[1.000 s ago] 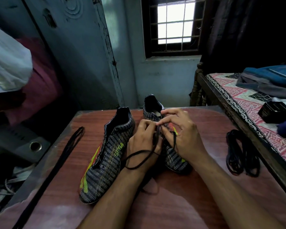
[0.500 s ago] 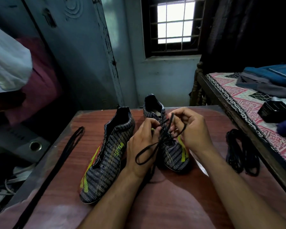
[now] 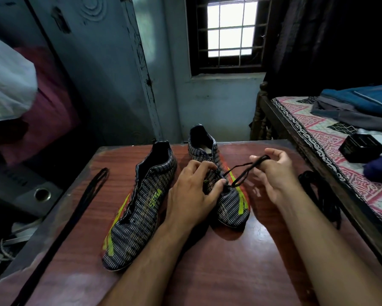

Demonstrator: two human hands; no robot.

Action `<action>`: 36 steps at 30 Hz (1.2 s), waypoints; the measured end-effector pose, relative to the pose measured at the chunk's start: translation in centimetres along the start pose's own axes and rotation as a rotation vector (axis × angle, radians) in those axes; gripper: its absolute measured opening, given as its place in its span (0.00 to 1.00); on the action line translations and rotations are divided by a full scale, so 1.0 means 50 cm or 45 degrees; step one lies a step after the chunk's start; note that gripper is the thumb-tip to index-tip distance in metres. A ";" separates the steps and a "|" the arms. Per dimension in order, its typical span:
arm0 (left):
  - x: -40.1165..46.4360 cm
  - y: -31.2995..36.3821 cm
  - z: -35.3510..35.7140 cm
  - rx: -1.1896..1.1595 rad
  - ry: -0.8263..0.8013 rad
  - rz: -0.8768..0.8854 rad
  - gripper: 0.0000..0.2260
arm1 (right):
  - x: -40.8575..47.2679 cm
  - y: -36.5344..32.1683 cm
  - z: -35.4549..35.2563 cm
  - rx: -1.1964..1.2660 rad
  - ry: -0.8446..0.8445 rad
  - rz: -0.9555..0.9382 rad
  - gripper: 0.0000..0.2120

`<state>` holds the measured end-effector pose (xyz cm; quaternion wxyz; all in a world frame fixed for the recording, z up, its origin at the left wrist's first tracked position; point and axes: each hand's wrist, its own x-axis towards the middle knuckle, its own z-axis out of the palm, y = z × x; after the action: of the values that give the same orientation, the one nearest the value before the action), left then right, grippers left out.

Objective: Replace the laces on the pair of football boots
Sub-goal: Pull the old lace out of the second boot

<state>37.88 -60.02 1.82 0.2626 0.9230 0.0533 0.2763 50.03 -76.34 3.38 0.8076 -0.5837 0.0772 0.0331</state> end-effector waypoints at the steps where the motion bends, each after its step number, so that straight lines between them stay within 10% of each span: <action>1: 0.000 0.000 -0.001 -0.001 -0.008 0.000 0.13 | -0.001 0.002 -0.003 -0.118 -0.010 -0.026 0.22; 10: 0.007 -0.010 0.005 -0.012 0.049 -0.055 0.07 | -0.024 -0.001 -0.016 -1.686 -0.701 -0.692 0.27; 16: 0.012 -0.012 0.006 0.041 0.070 -0.085 0.09 | -0.031 -0.018 -0.006 -1.388 -0.321 -1.122 0.23; 21: 0.015 -0.010 0.004 0.051 0.061 -0.129 0.14 | -0.062 0.009 0.026 -1.253 -0.703 -1.063 0.10; 36: 0.019 -0.010 0.000 0.075 0.104 -0.202 0.05 | -0.053 0.051 0.033 -1.216 -0.706 -1.063 0.10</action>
<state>38.70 -59.38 2.04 0.2539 0.9111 0.1451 0.2904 47.20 -73.90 1.91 0.3972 -0.8262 -0.3864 -0.1022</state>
